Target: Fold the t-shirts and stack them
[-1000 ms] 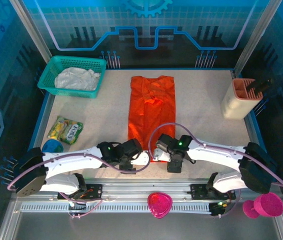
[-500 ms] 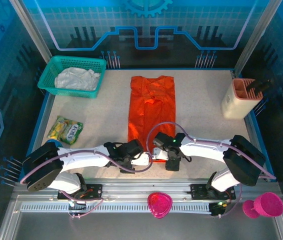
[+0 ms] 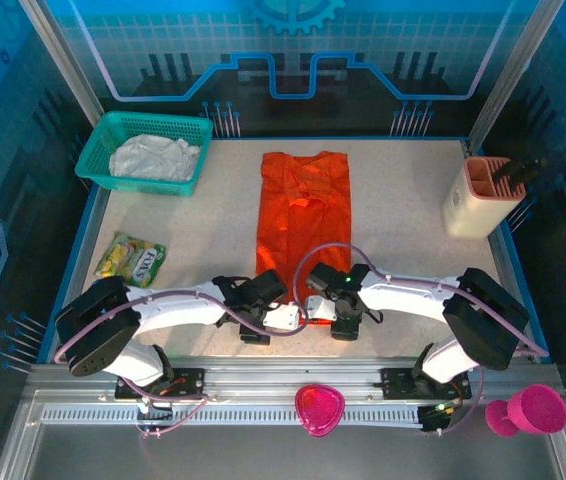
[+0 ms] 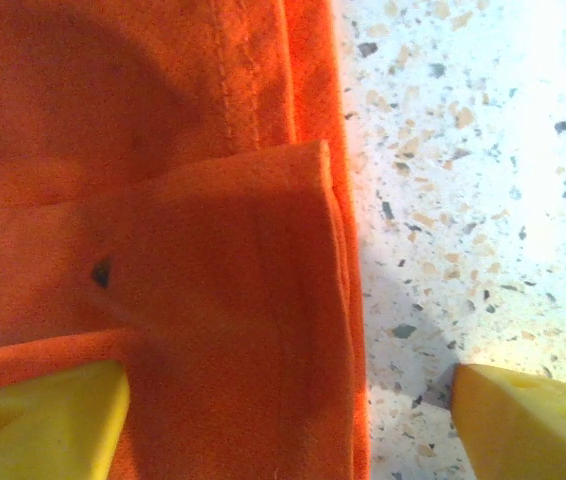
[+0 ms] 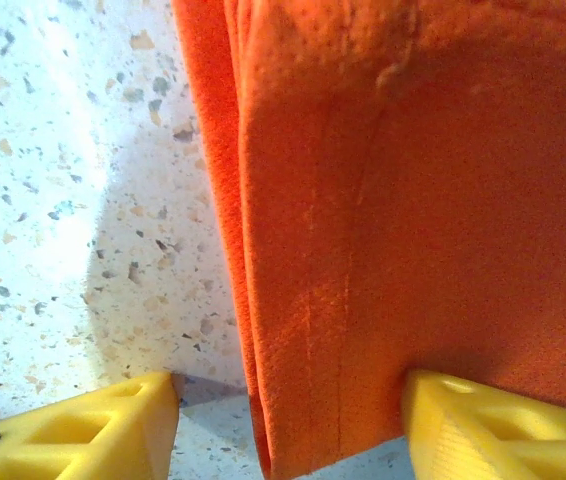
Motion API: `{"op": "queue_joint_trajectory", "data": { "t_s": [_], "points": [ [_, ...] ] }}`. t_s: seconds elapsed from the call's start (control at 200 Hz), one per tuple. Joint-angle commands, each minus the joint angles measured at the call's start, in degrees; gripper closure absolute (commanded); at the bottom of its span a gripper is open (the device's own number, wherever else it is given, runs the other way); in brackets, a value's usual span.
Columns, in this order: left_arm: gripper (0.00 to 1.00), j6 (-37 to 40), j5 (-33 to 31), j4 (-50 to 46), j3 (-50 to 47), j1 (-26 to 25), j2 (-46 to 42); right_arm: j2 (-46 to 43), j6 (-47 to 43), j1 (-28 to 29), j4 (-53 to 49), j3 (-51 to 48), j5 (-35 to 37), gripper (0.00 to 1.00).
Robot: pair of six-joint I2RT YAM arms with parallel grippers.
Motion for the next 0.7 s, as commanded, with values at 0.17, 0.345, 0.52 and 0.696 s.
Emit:
{"op": "queue_joint_trajectory", "data": {
  "t_s": [0.17,0.345,0.52,0.696],
  "points": [
    [0.38,3.0,-4.1,1.7,2.2,4.2,8.4,0.9,-0.5,-1.5,6.2,2.0,1.1,0.41],
    [0.47,3.8,-3.3,-1.6,4.0,5.6,12.2,0.2,-0.5,-1.6,6.4,1.9,0.6,0.41],
    [0.57,4.4,-4.5,-0.4,4.6,6.6,14.8,0.3,-0.7,-1.8,7.2,1.8,-0.1,0.45],
    [0.68,4.2,-6.4,1.9,4.7,6.6,15.2,0.4,-1.0,-1.8,6.9,1.9,-0.6,0.58]
  ]
}}
